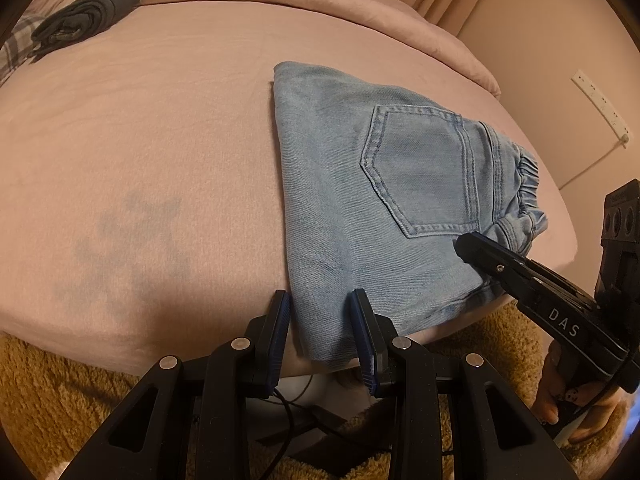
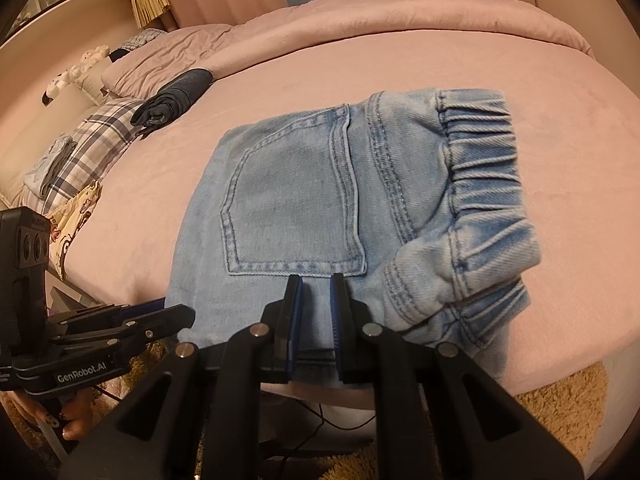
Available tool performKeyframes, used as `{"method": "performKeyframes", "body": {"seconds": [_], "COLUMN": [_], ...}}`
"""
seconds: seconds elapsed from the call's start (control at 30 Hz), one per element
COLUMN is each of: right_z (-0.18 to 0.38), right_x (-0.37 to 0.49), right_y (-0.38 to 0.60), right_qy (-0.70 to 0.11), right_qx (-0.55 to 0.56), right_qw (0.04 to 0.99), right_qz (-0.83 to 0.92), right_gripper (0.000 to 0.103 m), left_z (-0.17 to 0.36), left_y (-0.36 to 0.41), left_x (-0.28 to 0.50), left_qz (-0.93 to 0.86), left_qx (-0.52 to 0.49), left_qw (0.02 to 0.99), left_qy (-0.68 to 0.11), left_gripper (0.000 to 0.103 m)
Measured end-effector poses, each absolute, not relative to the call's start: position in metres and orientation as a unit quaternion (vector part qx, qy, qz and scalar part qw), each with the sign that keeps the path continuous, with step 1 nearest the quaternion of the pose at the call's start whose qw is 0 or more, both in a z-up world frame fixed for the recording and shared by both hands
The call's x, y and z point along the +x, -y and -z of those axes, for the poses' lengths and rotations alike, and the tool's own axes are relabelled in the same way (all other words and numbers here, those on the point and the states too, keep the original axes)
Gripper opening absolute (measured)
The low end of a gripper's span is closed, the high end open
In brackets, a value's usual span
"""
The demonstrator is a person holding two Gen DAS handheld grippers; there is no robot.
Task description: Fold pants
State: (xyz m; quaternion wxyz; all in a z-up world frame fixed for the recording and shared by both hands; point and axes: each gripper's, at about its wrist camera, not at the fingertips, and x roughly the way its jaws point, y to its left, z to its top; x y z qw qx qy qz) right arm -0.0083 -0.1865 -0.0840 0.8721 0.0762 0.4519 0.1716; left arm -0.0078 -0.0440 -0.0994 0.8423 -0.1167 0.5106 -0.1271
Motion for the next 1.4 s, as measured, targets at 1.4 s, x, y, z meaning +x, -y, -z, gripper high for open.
{"method": "performKeyframes", "body": {"seconds": [1.4], "right_z": [0.078], "right_x": [-0.025], "right_y": [0.171], "right_qy": [-0.435], "right_qx": [0.036], "right_qw": [0.881], "right_qz": [-0.183], "right_gripper": [0.037], "left_z": [0.1], "left_y": [0.045], "left_x": [-0.008], "left_qz": [0.122], "left_qx": [-0.119], "left_qw": [0.843], "left_qy": [-0.51], "left_gripper": [0.036]}}
